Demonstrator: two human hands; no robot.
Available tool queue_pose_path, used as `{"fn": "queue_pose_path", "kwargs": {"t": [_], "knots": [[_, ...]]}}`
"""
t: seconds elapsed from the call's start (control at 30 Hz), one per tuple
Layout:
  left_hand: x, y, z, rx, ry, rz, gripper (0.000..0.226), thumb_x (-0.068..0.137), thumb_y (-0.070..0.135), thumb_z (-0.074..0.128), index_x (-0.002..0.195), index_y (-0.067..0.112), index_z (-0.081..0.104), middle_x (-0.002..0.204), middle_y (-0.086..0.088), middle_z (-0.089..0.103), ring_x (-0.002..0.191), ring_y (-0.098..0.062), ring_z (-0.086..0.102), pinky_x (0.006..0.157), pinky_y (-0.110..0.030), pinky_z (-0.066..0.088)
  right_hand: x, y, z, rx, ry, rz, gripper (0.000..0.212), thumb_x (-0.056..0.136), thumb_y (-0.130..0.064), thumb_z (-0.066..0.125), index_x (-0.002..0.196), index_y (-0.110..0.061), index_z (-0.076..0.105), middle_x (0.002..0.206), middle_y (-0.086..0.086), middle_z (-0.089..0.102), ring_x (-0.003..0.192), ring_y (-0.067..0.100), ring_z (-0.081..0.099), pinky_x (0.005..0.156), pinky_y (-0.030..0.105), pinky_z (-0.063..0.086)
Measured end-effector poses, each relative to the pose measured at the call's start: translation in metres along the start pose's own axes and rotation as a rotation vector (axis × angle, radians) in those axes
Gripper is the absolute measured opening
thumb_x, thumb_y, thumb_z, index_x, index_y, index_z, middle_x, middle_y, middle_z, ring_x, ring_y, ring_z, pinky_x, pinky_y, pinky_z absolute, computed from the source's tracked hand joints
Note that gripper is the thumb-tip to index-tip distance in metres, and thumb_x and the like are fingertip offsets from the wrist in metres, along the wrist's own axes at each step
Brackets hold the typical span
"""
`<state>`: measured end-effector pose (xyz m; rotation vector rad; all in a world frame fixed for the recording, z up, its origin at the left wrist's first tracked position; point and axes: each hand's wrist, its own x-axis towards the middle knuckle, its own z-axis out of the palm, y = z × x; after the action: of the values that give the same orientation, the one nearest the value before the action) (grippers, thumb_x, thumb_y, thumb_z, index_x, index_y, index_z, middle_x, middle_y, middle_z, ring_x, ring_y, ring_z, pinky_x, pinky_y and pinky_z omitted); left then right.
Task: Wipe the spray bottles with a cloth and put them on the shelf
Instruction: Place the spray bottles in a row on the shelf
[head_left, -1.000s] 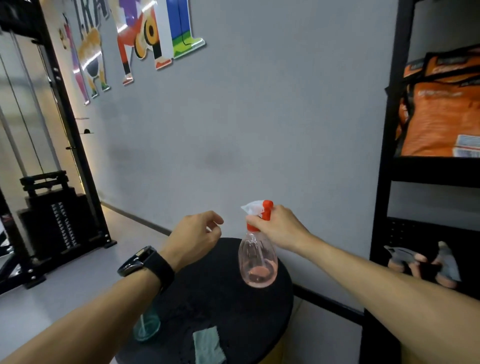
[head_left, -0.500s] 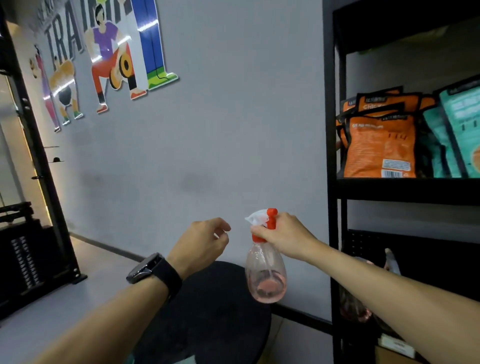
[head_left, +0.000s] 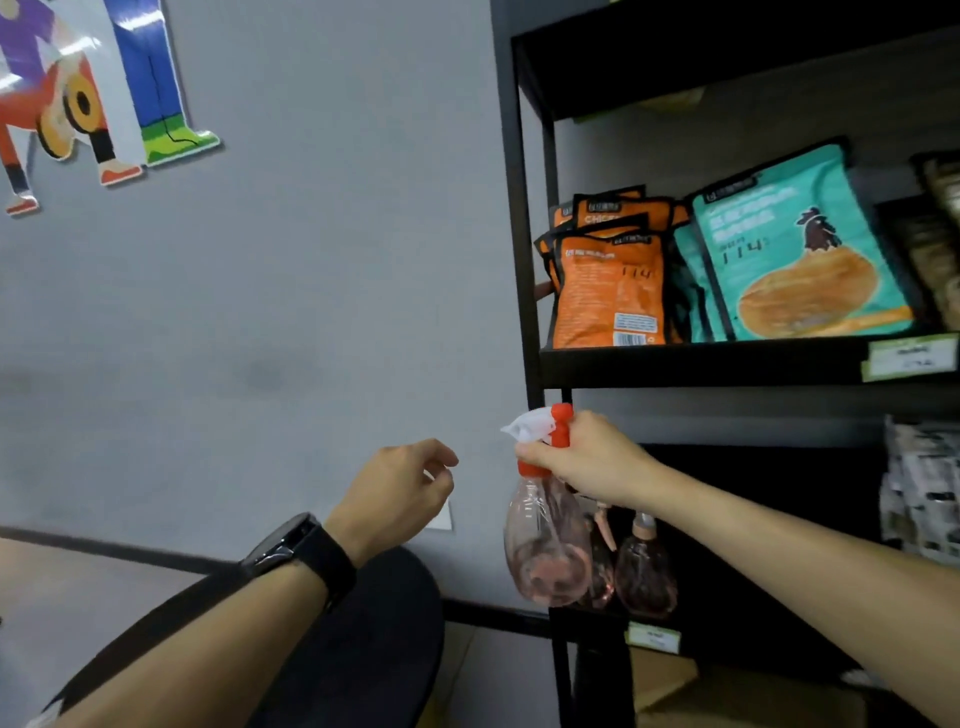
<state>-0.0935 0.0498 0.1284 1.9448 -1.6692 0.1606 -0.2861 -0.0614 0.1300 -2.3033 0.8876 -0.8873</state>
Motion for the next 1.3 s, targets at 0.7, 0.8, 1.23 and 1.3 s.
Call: {"fn": "queue_pose_path", "kwargs": {"t": [0.7,0.8,1.23,1.3], "knots": [[0.044,0.090,0.110,-0.178,-0.143,0.254,0.024,0.096,0.016,0.053,0.116,0.017,0.068,0.099,0.007,0.073,0.081,-0.003,0.066,0.066,-0.001,0.043,-0.069,0.121,-0.088,-0.099,0.184,0.297,0.032,0.081,-0.044,0.065,0.099,-0.018,0.074,0.089,-0.003,0.074,0.086,0.010,0.068,0.086,0.038,0.054],[0.051,0.094,0.123,-0.197,-0.136,0.275,0.024,0.096,0.020,0.053,0.115,0.019,0.068,0.103,0.008,0.072,0.087,-0.004,0.064,0.067,-0.001,0.041,-0.071,0.139,-0.088,-0.102,0.194,0.342,0.055,0.068,-0.058,0.056,0.094,-0.013,0.072,0.083,0.002,0.074,0.081,0.015,0.070,0.081,0.043,0.055],[0.079,0.101,0.175,-0.239,-0.175,0.369,0.030,0.096,0.019,0.054,0.124,0.022,0.065,0.122,0.008,0.062,0.110,-0.006,0.058,0.082,0.000,0.037,-0.061,0.202,-0.068,-0.039,0.228,0.419,0.032,0.089,-0.031,0.062,0.120,-0.036,0.066,0.098,-0.009,0.074,0.096,0.007,0.067,0.089,0.029,0.052],[0.083,0.099,0.180,-0.242,-0.174,0.373,0.030,0.097,0.020,0.054,0.125,0.022,0.064,0.123,0.010,0.060,0.111,-0.005,0.056,0.079,0.004,0.033,-0.056,0.212,-0.062,-0.019,0.249,0.443,0.031,0.088,-0.031,0.063,0.119,-0.036,0.067,0.101,-0.008,0.074,0.098,0.008,0.066,0.089,0.027,0.051]]}}
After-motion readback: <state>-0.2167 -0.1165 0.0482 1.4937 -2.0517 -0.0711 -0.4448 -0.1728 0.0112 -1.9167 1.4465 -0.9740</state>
